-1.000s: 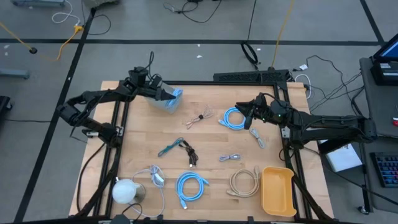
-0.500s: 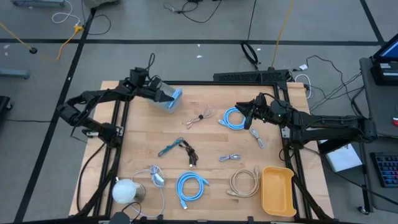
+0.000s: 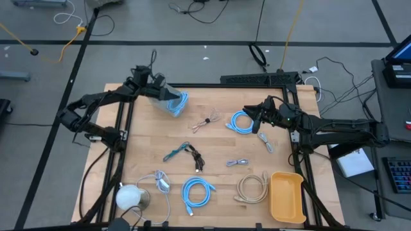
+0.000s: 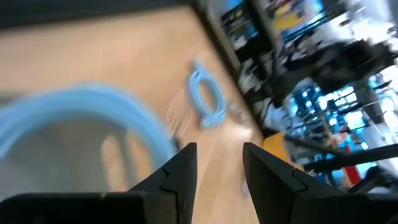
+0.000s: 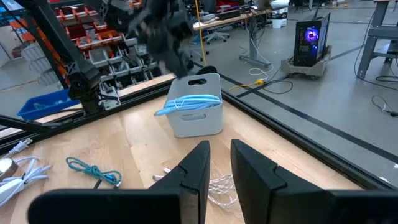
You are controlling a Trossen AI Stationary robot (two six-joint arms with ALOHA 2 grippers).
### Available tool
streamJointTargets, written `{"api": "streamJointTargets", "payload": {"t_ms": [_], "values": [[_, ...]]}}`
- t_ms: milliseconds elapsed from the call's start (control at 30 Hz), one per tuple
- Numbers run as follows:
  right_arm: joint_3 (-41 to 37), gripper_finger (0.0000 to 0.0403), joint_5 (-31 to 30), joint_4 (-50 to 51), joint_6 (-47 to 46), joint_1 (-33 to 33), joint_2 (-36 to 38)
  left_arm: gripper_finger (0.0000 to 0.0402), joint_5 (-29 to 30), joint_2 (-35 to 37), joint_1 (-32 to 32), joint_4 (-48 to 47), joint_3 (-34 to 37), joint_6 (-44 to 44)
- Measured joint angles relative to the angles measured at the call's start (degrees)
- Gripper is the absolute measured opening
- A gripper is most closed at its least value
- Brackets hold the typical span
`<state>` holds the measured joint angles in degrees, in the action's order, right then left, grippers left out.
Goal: Pick & Place USB Port
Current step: Put the top blue HDMI cable into the gray bin
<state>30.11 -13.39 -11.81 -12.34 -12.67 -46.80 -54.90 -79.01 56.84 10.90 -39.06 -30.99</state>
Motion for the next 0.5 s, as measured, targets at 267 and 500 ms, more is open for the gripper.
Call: {"api": "streamJointTargets", "payload": {"t_ms": [267,500], "values": [[0.0,0.0061,-0.02,-0.07,1.2,-0.03,-0.01,0.0134,-2.01,1.93,-9.67,-0.44,-12.73,-2.89],[0.0,0.0061,-0.02,0.4,1.47,-0.39,-0.01,0.0134,8.71,-5.65,-24.28,-26.61,-27.01,15.65]]}}
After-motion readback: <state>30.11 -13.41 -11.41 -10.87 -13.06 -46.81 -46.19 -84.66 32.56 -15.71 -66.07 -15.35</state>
